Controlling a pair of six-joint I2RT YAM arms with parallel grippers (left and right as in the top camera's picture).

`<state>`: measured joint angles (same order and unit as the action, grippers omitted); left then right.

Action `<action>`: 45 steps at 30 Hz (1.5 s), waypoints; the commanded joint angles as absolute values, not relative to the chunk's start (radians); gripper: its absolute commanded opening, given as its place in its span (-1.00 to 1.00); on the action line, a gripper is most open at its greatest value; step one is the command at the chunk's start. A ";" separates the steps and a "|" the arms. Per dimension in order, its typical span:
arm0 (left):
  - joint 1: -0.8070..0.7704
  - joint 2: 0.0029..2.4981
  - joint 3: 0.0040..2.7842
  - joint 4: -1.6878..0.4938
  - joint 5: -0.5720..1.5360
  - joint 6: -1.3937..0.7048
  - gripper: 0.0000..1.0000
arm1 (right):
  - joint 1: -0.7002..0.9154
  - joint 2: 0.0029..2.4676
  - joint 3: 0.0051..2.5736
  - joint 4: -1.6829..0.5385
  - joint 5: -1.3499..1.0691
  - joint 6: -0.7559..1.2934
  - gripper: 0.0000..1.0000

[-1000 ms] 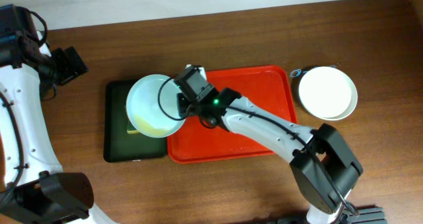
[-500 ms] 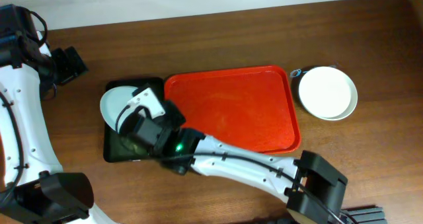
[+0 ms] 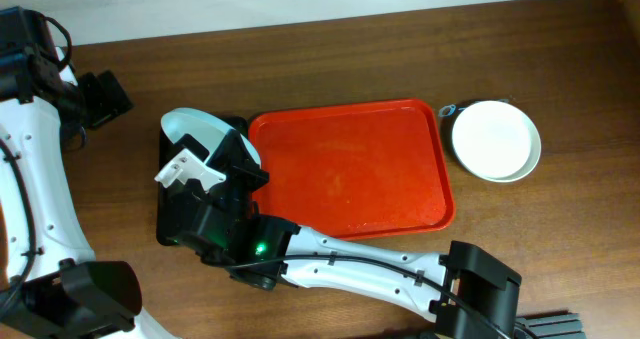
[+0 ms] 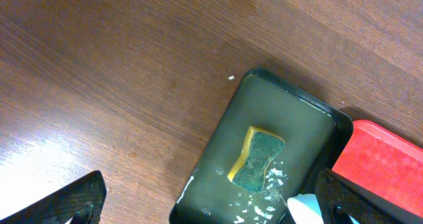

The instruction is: Clean dirty plates on tray and stack at the side

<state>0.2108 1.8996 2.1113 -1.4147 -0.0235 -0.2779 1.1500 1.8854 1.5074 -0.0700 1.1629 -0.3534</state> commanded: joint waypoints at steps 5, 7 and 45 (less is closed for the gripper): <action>0.214 1.896 2.115 -1.416 -0.023 -0.288 0.98 | 1.141 1.857 1.531 -0.062 1.190 -0.321 -0.92; 0.214 1.896 2.115 -1.416 -0.023 -0.288 0.98 | 1.129 1.857 1.531 -0.067 1.190 -0.227 -0.92; 0.214 1.896 2.115 -1.416 -0.023 -0.288 0.98 | -0.550 1.796 1.388 -1.005 0.099 0.506 -0.92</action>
<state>0.2108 1.8996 2.1113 -1.4143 -0.0235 -0.2779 -0.5499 1.7699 1.4052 -1.0218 0.1162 0.5121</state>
